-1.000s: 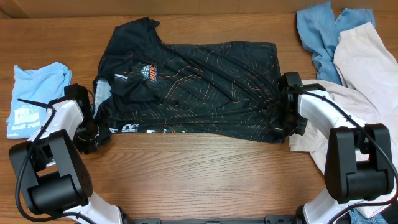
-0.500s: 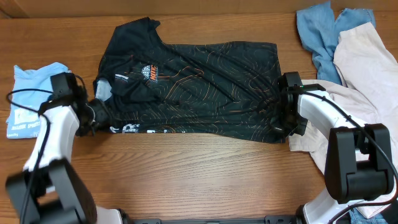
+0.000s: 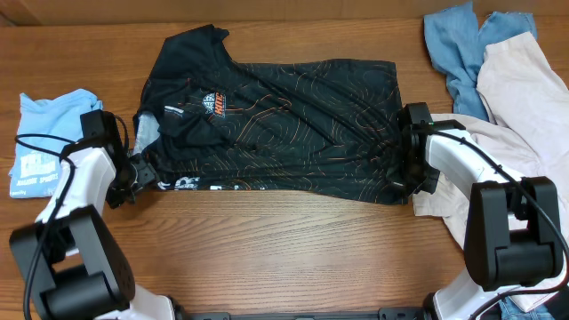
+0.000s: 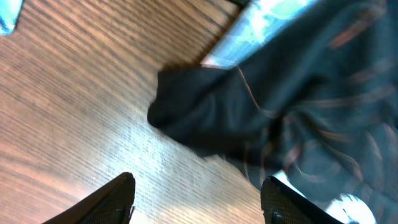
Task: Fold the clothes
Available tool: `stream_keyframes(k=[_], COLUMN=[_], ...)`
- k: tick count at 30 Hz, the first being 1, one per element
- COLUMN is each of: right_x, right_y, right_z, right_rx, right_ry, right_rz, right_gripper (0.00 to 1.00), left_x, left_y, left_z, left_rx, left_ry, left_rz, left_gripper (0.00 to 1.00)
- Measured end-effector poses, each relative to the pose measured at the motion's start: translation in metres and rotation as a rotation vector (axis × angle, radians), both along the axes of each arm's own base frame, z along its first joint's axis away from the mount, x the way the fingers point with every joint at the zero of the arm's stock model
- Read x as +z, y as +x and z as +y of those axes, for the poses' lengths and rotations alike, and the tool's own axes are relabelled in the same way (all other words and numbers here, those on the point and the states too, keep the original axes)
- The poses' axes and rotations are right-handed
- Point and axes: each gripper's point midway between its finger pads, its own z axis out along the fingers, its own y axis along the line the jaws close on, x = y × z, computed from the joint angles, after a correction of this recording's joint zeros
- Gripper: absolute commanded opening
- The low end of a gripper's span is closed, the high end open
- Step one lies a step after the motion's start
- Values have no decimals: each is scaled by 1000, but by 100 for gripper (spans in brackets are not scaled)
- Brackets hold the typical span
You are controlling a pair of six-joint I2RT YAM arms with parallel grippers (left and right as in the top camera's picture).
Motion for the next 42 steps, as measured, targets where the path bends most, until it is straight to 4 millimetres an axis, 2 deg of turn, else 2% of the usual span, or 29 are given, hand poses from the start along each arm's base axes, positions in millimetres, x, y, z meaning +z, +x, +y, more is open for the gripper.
stream_keyframes(k=[3,5,7,8,9,14,18,22,26,30,42], right_x=[0,0,0,0,0,0,0,0,1,1,1], right_y=[0,0,0,0,0,0,-1,-5,-15,-22,-25], right_z=[0,0,0,0,0,0,0,-1,1,3,5], right_rx=[0,0,0,0,0,0,0,0,1,-5,-11], right_ry=[0,0,0,0,0,-1,-2,-4,3,16,26], right_rz=[0,0,0,0,0,0,5,21,60,91,97], right_gripper=[4,4,4,4,4,4,4,4,4,4,4], left_x=[-9,-12,-16,-19,-21,-22,-21,-13,0,9,9], left_y=[11,15,16,16,16,10,-18,-51,-70,-70,-72], left_z=[7,9,11,11,10,9,14,33,50,55,52], left_rx=[6,7,9,13,17,16,79,208,320,354,353], left_ry=[27,37,41,40,33,31,33,21,11,6,-6], left_rz=[-23,-33,-29,-24,-23,5,102,172,165,125,132], left_gripper=[71,67,48,32,5,4,4,4,4,4,7])
